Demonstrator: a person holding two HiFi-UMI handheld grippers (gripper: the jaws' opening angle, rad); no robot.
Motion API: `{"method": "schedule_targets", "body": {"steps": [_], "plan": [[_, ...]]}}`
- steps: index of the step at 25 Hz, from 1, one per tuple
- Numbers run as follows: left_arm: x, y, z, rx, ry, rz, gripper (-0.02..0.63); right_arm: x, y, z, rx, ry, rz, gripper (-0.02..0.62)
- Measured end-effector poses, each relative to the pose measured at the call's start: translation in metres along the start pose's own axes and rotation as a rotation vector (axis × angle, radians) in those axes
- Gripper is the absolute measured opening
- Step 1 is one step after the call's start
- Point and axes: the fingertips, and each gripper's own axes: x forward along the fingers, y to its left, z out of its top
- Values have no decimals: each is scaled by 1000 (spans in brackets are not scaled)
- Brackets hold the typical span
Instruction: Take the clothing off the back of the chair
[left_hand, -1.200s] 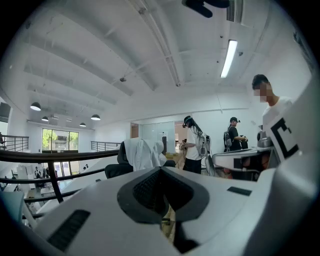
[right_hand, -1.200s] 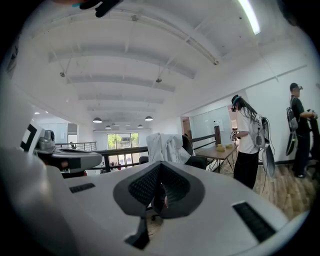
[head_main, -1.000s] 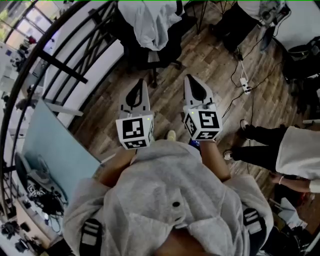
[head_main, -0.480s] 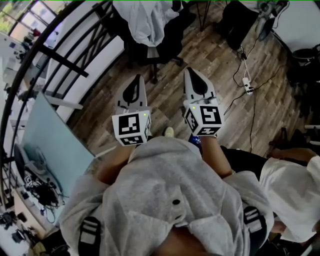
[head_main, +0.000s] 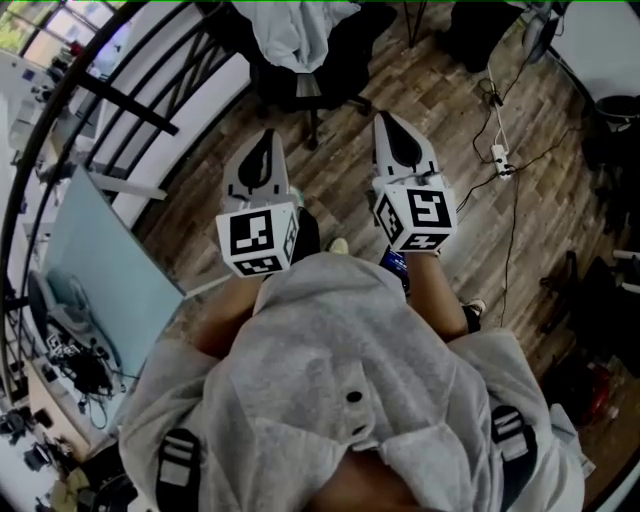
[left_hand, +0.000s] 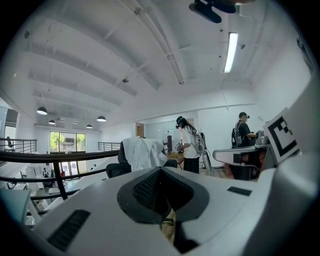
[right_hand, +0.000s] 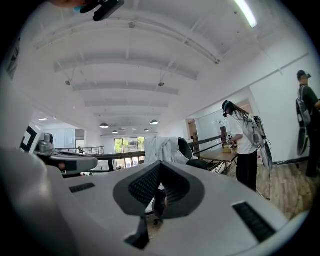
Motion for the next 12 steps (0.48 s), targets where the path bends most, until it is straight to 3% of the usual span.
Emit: {"method": "schedule_targets", "body": {"steps": [12], "plan": [[31, 23, 0, -49, -29, -14, 9, 29, -16, 1, -21, 0, -43, 9]]}}
